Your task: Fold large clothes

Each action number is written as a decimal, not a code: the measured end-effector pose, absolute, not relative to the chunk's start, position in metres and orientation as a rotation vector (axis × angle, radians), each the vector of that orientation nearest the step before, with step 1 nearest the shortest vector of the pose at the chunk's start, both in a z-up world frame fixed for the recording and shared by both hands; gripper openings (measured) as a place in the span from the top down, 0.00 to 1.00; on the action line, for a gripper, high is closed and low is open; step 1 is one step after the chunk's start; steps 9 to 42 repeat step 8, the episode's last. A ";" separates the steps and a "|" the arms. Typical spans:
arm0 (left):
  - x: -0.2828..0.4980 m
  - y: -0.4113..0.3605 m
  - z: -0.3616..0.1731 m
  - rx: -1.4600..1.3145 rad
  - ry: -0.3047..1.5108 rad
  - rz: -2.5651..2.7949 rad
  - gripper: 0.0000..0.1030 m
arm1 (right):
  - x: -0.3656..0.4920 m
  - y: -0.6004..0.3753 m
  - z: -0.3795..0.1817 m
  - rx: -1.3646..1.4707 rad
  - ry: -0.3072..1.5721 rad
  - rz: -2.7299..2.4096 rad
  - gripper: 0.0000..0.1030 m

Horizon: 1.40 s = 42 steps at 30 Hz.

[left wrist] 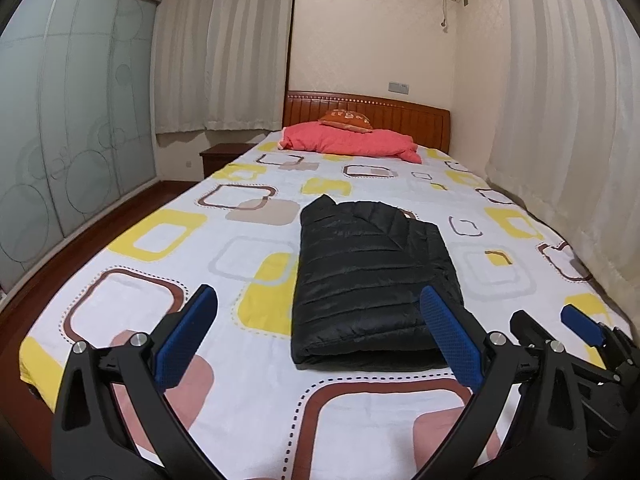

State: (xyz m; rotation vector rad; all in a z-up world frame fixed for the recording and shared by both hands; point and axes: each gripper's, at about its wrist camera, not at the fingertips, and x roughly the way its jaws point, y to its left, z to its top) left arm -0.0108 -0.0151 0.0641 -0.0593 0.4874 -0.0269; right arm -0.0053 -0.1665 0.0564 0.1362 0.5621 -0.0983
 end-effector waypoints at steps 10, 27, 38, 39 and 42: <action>0.024 0.002 0.033 -0.030 0.582 0.030 0.02 | 0.002 -0.182 0.046 0.156 0.572 -0.118 0.18; 0.024 0.002 0.033 -0.030 0.582 0.030 0.02 | 0.002 -0.182 0.046 0.156 0.572 -0.118 0.18; 0.024 0.002 0.033 -0.030 0.582 0.030 0.02 | 0.002 -0.182 0.046 0.156 0.572 -0.118 0.18; 0.024 0.002 0.033 -0.030 0.582 0.030 0.02 | 0.002 -0.182 0.046 0.156 0.572 -0.118 0.18; 0.024 0.002 0.033 -0.030 0.582 0.030 0.02 | 0.002 -0.182 0.046 0.156 0.572 -0.118 0.18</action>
